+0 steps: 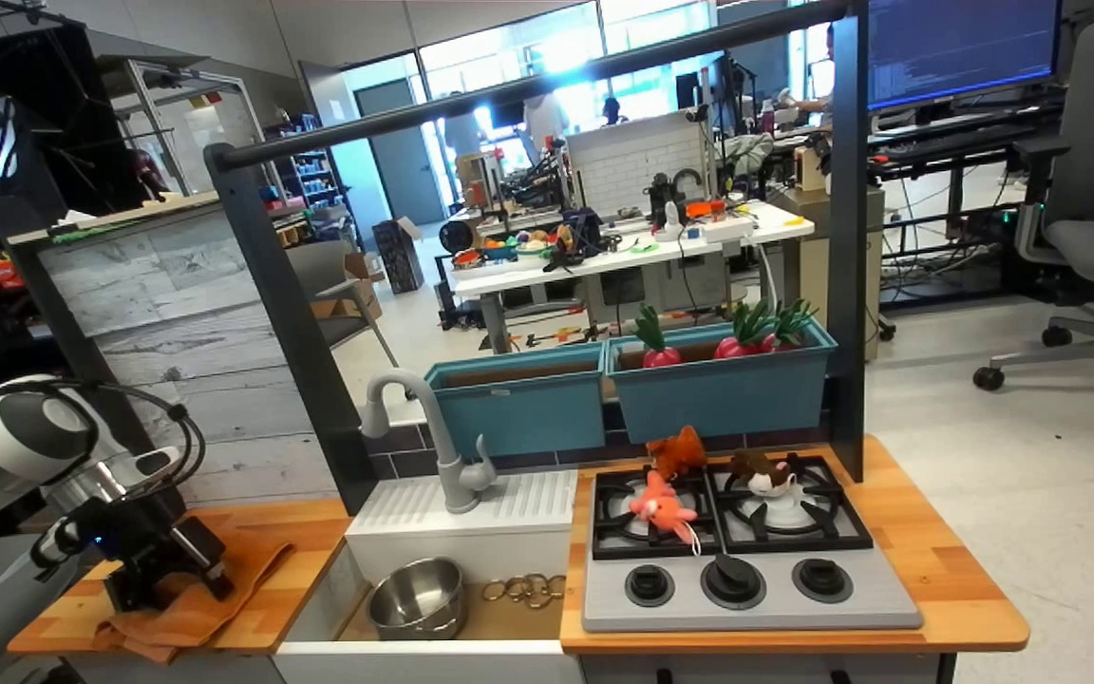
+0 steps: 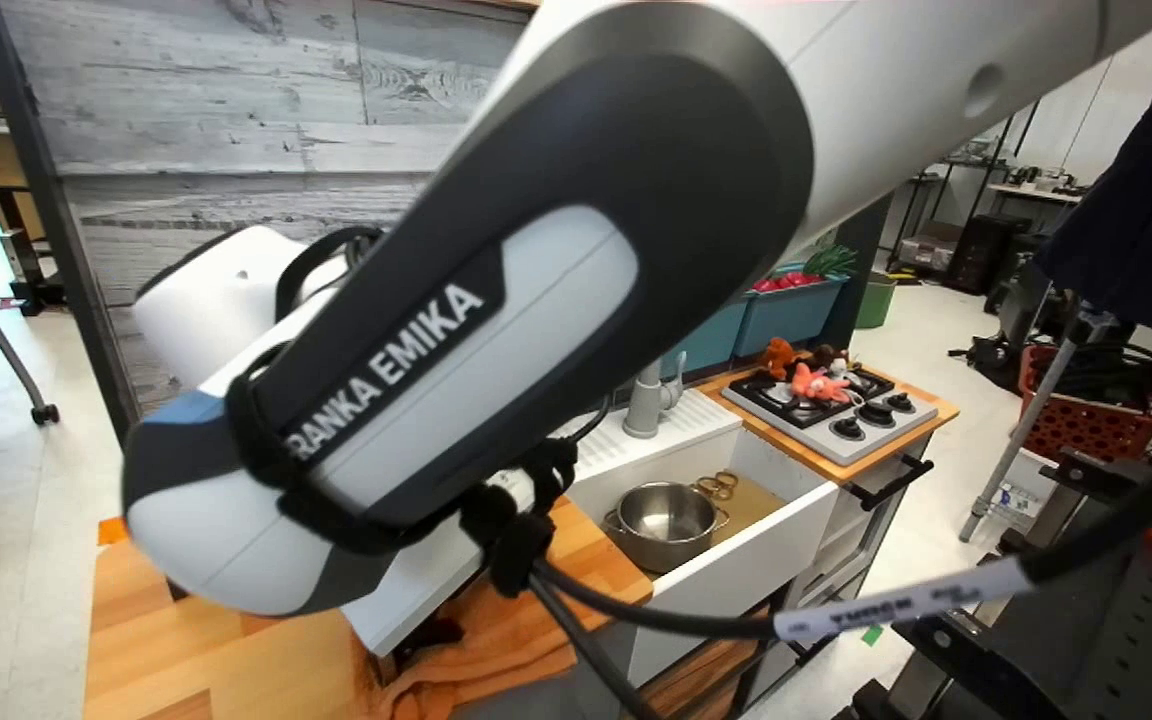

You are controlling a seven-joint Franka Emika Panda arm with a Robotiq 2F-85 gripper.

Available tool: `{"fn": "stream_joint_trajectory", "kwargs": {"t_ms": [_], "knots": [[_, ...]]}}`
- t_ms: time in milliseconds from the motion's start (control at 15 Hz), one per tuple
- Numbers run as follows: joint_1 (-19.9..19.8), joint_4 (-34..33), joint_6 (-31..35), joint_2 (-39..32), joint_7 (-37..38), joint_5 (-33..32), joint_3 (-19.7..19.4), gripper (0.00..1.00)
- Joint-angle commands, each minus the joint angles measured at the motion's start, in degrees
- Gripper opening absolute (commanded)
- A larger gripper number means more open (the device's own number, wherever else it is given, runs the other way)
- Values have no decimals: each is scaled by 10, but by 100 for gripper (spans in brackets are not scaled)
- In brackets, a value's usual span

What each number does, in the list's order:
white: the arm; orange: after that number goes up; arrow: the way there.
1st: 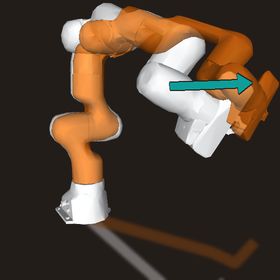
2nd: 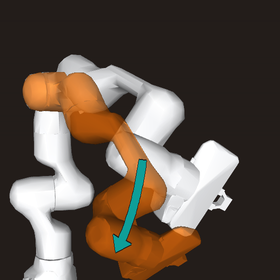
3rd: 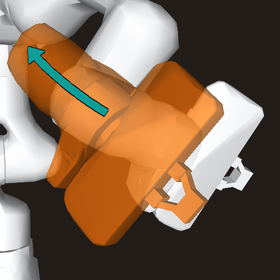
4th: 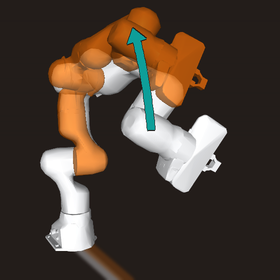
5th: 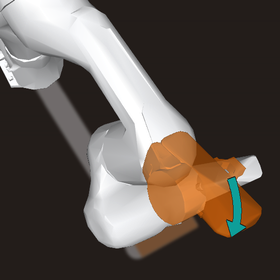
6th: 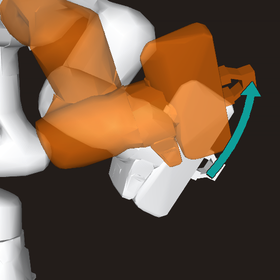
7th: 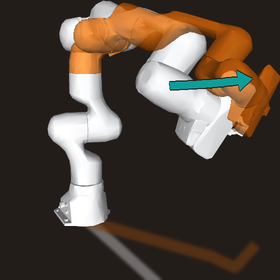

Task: Use the towel to wipe the table, then put the dolls in the silver pot one at a time

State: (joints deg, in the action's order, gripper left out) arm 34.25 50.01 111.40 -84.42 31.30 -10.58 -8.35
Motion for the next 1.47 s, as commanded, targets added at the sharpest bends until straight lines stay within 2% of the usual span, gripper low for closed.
{"fn": "stream_joint_trajectory", "kwargs": {"t_ms": [0, 200, 400, 467, 1000, 1067, 1133, 1267, 1400], "knots": [[-38, 10, -38, -32, 21, 9, -17, 100], [-78, 1, -56, -27, 22, 34, -10, 100], [-96, -7, 21, -36, 26, 65, 9, 100], [-88, -1, 70, -37, 26, 68, 14, 100], [-8, -6, 277, -45, 26, 64, 82, 100], [2, 61, 319, -6, 25, 63, 84, 100], [11, 62, 331, -7, 18, 62, 83, 100], [25, 37, 307, -18, 22, 51, 65, 100], [32, 57, 299, 4, 30, 42, 51, 100]]}}
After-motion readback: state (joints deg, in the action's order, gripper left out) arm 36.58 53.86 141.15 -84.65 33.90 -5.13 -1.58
